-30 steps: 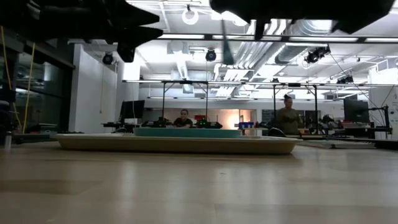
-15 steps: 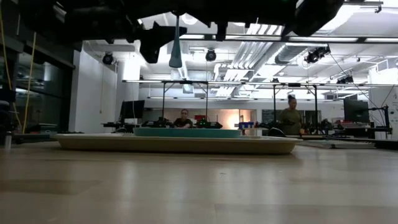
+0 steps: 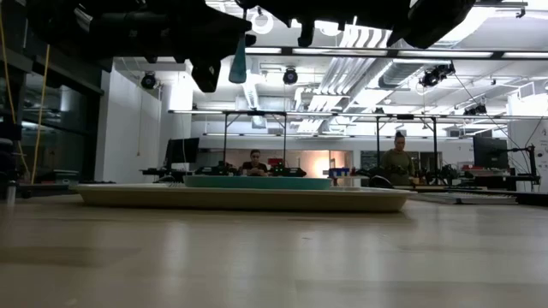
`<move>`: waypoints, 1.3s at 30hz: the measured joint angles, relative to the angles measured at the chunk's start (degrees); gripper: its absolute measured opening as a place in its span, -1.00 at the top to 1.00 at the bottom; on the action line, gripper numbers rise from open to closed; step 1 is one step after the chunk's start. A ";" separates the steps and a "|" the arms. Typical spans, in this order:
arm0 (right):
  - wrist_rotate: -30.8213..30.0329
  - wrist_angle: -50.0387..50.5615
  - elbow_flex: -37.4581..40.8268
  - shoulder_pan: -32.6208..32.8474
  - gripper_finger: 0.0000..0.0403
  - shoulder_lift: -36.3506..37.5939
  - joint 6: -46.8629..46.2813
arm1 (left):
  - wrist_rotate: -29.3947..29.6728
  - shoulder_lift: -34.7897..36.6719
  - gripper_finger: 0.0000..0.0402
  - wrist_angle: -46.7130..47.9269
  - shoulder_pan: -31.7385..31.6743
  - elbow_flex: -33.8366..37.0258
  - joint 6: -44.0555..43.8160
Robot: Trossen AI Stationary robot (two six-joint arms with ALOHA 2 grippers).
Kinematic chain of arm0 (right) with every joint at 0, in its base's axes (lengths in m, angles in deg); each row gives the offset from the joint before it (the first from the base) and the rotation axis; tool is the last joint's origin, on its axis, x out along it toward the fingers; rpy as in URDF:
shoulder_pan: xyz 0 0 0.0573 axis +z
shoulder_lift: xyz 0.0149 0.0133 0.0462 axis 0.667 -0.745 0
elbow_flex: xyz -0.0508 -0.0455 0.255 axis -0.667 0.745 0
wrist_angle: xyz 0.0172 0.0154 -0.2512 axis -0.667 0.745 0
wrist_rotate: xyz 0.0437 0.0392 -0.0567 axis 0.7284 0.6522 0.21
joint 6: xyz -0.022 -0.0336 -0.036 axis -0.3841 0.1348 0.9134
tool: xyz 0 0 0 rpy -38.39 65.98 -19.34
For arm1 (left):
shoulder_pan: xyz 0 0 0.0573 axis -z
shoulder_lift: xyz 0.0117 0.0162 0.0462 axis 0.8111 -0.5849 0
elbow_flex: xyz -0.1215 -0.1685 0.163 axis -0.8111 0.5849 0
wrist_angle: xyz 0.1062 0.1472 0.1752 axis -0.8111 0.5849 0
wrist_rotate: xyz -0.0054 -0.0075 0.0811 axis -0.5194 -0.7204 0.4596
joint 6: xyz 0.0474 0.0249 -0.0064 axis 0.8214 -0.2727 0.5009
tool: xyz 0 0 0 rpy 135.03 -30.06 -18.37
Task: Pick and place plate/cup/fork/spoon on tray
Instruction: Put the blue spoon to the left of the pink fork on the light brown tray
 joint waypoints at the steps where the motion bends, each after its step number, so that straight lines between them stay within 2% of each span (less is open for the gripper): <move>1: -0.18 0.02 0.00 -0.02 1.00 0.00 0.04 | 0.31 0.00 0.79 -0.04 0.00 0.00 -0.02; 3: -0.42 0.12 0.00 -0.04 1.00 0.00 0.20 | 0.81 0.00 0.94 -0.02 0.00 0.00 -0.42; 14: -1.12 1.14 0.00 -0.02 1.00 0.07 0.88 | 2.32 0.00 1.00 0.44 -0.01 0.02 1.02; 20: -2.16 2.58 -0.02 0.02 0.89 0.10 -0.29 | 2.56 0.00 1.00 1.82 -1.27 0.04 1.11; 25: -2.47 7.35 -0.07 0.02 0.67 1.65 -1.47 | 2.97 0.11 1.00 3.02 -2.21 0.07 1.14; 34: -8.74 24.76 -0.07 0.50 0.08 8.40 -2.34 | 7.57 5.88 1.00 11.45 -2.54 0.09 2.10; 39: -9.95 31.68 -0.02 0.50 -0.06 10.29 -4.45 | 10.14 10.55 1.00 17.08 -2.54 0.09 3.48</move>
